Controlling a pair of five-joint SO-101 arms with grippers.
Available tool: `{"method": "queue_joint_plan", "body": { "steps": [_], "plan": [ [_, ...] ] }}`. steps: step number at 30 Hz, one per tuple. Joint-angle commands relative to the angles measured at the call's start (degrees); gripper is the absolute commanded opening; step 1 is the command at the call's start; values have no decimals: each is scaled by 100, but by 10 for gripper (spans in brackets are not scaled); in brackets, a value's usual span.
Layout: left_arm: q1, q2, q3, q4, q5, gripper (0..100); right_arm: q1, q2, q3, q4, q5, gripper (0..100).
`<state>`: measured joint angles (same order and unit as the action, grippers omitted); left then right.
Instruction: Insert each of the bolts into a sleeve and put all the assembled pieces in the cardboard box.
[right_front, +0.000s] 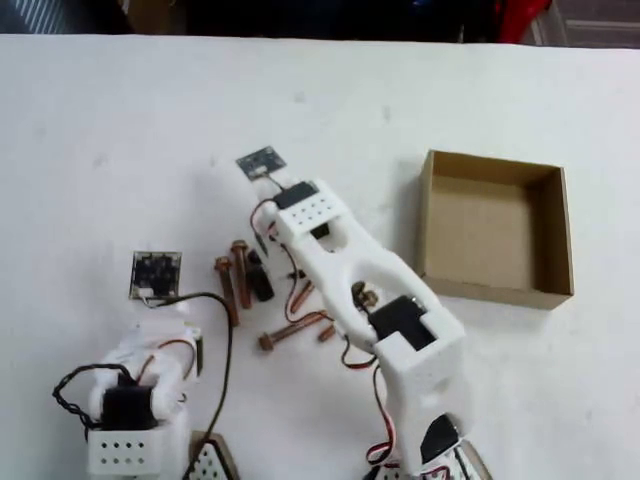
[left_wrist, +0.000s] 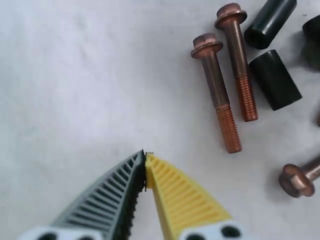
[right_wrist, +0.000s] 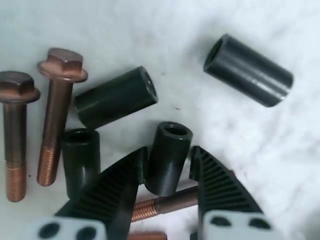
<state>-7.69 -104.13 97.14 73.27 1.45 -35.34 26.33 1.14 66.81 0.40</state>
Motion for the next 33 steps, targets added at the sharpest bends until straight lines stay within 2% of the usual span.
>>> {"method": "queue_joint_plan", "body": {
  "steps": [1,5,19,25,33],
  "plan": [
    [40,-48,-18,26,53,24,75,4,-79,66,-18,87],
    [40,-48,-18,26,53,24,75,13,-79,57,-9,44],
    [40,-48,-18,26,53,24,101,-31,-105,101,0,40],
    [40,-48,-18,26,53,24,92,-119,-396,532,712,16],
    [40,-48,-18,26,53,24,101,-110,-659,910,800,15]
  ]
}}
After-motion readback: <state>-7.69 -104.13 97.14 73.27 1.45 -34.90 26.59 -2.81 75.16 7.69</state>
